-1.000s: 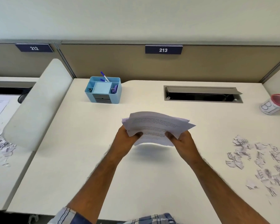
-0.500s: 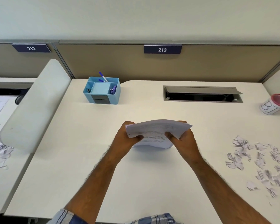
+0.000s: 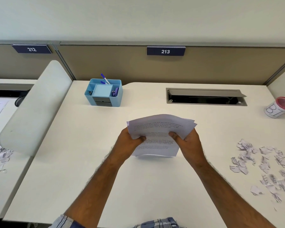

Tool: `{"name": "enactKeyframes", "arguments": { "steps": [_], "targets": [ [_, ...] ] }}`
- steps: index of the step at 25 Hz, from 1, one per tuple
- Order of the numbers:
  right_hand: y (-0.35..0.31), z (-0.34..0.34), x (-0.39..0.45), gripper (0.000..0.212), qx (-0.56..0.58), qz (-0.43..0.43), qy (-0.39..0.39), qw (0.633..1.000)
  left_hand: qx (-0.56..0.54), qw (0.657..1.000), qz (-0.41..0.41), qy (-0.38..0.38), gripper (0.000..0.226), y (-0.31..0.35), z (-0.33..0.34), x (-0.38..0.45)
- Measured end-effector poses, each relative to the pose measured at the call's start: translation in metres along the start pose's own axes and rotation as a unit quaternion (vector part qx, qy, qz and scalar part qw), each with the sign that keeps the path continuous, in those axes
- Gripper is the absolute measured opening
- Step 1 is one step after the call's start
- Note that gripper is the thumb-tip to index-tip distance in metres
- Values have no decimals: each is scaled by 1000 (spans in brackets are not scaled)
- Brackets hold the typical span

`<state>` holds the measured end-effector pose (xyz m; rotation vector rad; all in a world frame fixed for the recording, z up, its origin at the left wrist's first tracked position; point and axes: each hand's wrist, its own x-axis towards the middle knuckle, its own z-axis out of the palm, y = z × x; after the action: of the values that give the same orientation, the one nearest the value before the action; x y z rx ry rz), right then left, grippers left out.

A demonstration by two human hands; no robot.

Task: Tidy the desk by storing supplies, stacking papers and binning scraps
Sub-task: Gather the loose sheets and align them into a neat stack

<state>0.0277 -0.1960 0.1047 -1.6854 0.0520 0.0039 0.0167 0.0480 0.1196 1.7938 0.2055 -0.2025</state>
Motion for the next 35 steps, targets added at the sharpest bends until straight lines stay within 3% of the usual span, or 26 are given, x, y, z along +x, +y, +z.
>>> {"name": "enactKeyframes", "arguments": {
  "steps": [6,13,18,26,35],
  "targets": [
    [5,0,-5,46,-36,1,8,999,-2,1000,8,14,57,-6,4,-5],
    [-1,2,-2,51,-15,0,1,1000,3,1000,9,14,44,1,5,-6],
    [-1,-6,-5,46,-9,-9,4,1000,-28,999,19,16,50,3,1,-12],
    [-1,-2,-3,38,-15,-14,9,1000,5,998,49,28,20,10,10,-14],
    [-10,-1,-4,32,2,-16,26,1000,-10,997,73,33,12,9,3,-16]
  ]
}}
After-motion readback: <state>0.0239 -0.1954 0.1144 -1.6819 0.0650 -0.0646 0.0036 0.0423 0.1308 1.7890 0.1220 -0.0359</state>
